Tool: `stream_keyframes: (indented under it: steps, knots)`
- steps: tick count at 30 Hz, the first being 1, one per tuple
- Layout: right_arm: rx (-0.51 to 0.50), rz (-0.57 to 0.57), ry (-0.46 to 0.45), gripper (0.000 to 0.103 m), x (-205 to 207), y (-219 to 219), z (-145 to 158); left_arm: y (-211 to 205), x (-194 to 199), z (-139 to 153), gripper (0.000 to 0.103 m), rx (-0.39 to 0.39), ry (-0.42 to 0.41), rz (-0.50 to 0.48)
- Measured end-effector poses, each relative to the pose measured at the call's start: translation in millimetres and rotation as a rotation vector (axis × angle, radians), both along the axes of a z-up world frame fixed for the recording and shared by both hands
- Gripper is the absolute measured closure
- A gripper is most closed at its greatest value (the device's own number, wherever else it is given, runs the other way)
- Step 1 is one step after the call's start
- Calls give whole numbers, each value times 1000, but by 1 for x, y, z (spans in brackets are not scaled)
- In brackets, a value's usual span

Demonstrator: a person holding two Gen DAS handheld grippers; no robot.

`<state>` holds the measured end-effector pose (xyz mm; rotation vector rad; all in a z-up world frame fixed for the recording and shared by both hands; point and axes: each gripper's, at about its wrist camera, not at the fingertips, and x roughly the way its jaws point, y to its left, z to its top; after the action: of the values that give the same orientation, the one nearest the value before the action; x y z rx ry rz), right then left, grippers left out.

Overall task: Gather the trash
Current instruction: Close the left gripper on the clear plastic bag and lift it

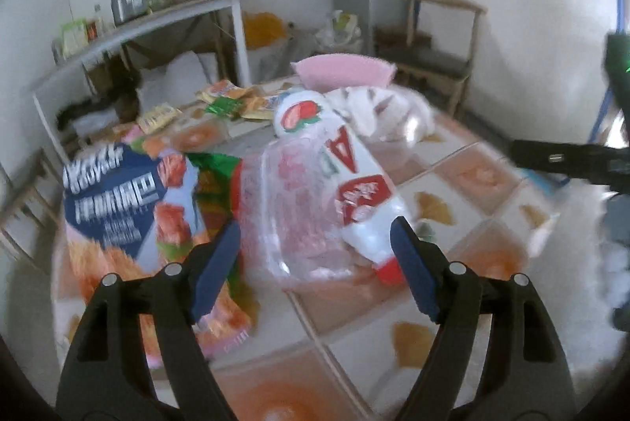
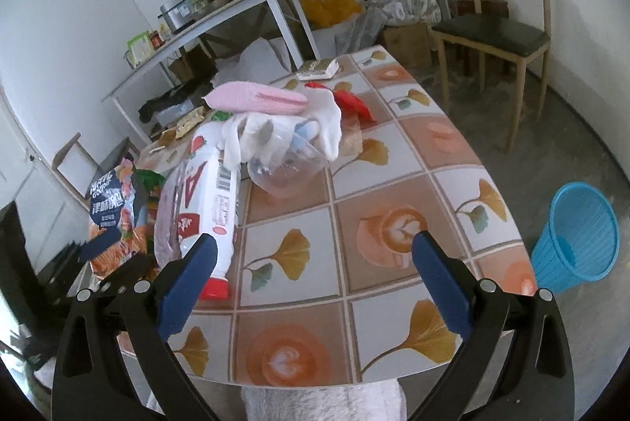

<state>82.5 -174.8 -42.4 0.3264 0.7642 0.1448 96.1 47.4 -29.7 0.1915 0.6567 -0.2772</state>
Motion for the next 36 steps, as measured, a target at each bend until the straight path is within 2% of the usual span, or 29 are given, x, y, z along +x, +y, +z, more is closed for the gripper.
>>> stream_keyframes:
  steps: [1,6,10,14,22,24,28,30,36]
  knots:
    - [6,-1,5,6,0,-2,-2,-3,2,-2,29,35,-8,2]
    - [28,-11,32,7,5,-11,-12,-4,11,-10,29,109,24,-30]
    - [35,-9,42,6,10,-13,-18,-13,8,-25,29,280,43,-80]
    - [38,-7,49,7,13,-12,-22,-21,7,-39,29,366,76,-131]
    - [48,-16,67,6,13,-14,-28,-38,7,-51,29,548,-4,-131]
    - [48,-17,68,7,12,-14,-28,-42,7,-54,40,590,-24,-142]
    - [41,-15,67,7,12,-13,-28,-47,-2,-55,53,602,-25,-171]
    - [33,-14,65,10,12,-13,-26,-48,-8,-55,63,597,-22,-184]
    - [-17,9,12,14,19,-6,-4,-44,-30,-50,72,562,-52,-176]
